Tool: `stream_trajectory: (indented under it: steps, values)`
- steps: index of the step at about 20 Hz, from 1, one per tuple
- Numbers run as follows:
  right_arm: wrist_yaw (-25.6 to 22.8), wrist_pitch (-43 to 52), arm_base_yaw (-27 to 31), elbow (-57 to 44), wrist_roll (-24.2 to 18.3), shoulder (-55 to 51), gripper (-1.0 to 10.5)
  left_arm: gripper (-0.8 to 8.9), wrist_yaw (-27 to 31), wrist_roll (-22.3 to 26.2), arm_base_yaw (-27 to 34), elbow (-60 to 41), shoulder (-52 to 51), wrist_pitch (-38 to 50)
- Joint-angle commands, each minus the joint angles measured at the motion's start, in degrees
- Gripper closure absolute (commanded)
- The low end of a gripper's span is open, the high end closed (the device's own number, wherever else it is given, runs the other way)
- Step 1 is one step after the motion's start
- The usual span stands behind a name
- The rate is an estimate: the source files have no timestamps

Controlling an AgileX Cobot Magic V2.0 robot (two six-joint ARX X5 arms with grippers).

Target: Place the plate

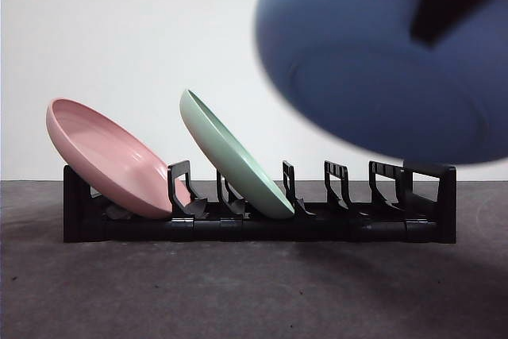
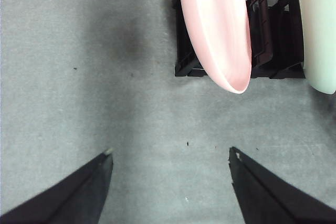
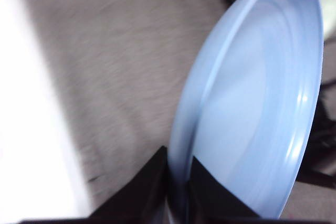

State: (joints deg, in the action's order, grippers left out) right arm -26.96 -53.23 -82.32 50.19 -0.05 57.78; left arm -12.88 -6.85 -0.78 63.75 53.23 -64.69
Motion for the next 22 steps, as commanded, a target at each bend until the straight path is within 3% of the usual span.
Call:
stream_trajectory:
  steps: [1,9,22]
  values:
    - [-0.28,1.53,-2.82,0.48,-3.02,5.03,9.4,4.69,-0.28,0.15,0.00,1.46,0.37,0.48]
    - [4.37,18.51,-1.44,0.50,-15.96,18.71,9.4,4.69,-0.26,0.17,0.02,1.46,0.37,0.44]
    - [13.77,23.15,6.23,0.50,-16.46,33.64,9.4,4.69,-0.26,0.42,0.00,1.46,0.37,0.44]
